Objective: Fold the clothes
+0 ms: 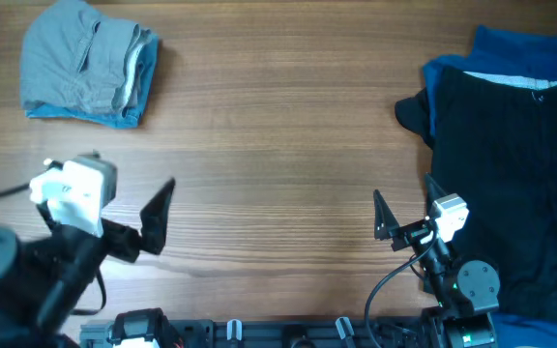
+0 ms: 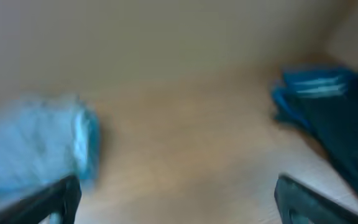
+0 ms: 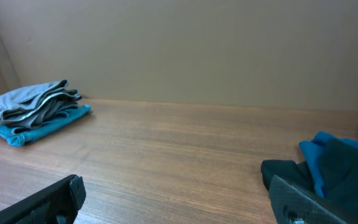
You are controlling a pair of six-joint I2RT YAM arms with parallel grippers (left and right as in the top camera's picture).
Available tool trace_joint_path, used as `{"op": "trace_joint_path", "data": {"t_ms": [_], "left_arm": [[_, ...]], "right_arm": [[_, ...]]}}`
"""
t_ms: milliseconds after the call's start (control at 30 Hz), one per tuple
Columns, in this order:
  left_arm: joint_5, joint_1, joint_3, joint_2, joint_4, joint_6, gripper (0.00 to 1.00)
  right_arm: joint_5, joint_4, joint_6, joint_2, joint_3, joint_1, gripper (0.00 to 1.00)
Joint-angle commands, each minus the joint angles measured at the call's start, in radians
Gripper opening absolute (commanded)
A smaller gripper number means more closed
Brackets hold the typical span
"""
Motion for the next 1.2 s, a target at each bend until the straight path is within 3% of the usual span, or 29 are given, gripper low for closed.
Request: {"op": "trace_joint_path", "data": {"t_ms": [0,133,267,367,500,567,1167], "left_arm": [[-0.145,-0.011,-0.266,-0.177,0.262,-0.106,1.00],[-0.211,-0.011,-0.590,-0.441,0.418,-0.279,1.00],[-0.208,-0.012,-0.878,-0.668,0.617,-0.349,1.00],[-0.159,-0.038,-1.055,-0.664,0.819,-0.349,1.00],[-0.157,-0.095,-1.243,-0.664,0.979,-0.349,1.00],[-0.164,-0.109,-1.261,-0.664,0.919,-0.348,1.00],[-0.166,-0.109,-1.261,-0.661,0.920,-0.342,1.00]], "right_arm": [[-0.013,0.004,0.017,-0.011,-0.001,-0.005,1.00],[-0.013,0.003,0.018,-0.009,-0.001,-0.005,1.00],[-0.013,0.003,0.017,-0.006,-0.001,-0.005,1.00],[-0.013,0.003,0.017,-0.006,-0.001,-0.005,1.00],[-0.013,0.003,0.017,-0.006,-0.001,-0.005,1.00],[-0.013,0.003,0.017,-0.006,-0.001,-0.005,1.00],[-0.013,0.003,0.017,-0.006,-0.001,-0.005,1.00]]}}
